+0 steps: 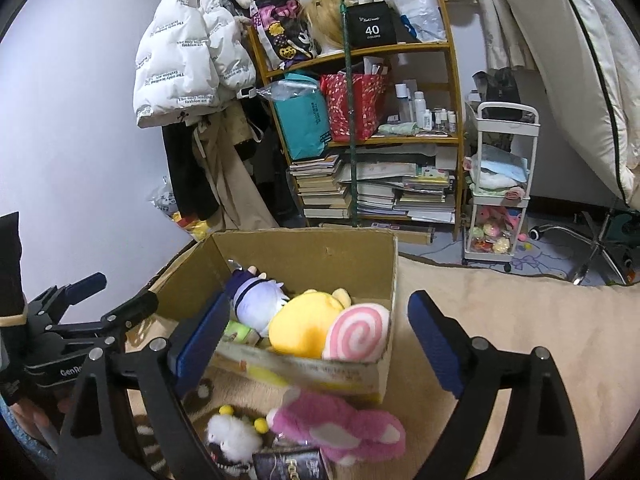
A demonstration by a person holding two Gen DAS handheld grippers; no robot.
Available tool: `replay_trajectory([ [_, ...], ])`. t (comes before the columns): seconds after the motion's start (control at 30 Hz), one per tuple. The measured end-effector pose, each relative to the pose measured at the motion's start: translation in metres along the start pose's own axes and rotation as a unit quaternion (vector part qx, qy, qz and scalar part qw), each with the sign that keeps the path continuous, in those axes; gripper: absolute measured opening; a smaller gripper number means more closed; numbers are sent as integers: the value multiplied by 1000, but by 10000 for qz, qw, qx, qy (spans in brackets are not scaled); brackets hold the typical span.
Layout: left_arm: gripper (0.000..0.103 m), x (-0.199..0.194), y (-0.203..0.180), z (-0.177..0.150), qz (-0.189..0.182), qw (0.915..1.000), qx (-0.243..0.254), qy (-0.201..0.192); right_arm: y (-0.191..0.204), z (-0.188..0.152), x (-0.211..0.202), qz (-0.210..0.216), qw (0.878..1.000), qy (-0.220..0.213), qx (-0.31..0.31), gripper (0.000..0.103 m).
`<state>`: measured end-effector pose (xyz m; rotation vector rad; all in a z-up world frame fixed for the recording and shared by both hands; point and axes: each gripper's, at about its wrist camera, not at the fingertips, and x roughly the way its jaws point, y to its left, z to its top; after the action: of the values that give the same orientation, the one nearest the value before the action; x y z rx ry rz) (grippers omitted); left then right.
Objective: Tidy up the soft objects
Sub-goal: 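Open both tools to drop the tissue pack and cushion into the box, then move both tools toward the white fluffy plush and black Face tissue pack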
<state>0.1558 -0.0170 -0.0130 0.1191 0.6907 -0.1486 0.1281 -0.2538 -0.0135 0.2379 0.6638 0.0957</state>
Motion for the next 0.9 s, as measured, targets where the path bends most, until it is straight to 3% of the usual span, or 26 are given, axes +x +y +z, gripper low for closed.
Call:
replay_trajectory([
  [0.1, 99, -14, 6, -4, -134, 9998, -123, 64, 0, -7, -12, -29, 10000, 43, 32, 98],
  [0.53, 99, -59, 17, -38, -56, 9997, -134, 221, 1, -42, -49, -250, 9995, 190, 17, 103],
  [0.9, 99, -74, 7, -54, -94, 9993, 15, 371, 12, -62, -62, -317, 9988, 356, -130, 103],
])
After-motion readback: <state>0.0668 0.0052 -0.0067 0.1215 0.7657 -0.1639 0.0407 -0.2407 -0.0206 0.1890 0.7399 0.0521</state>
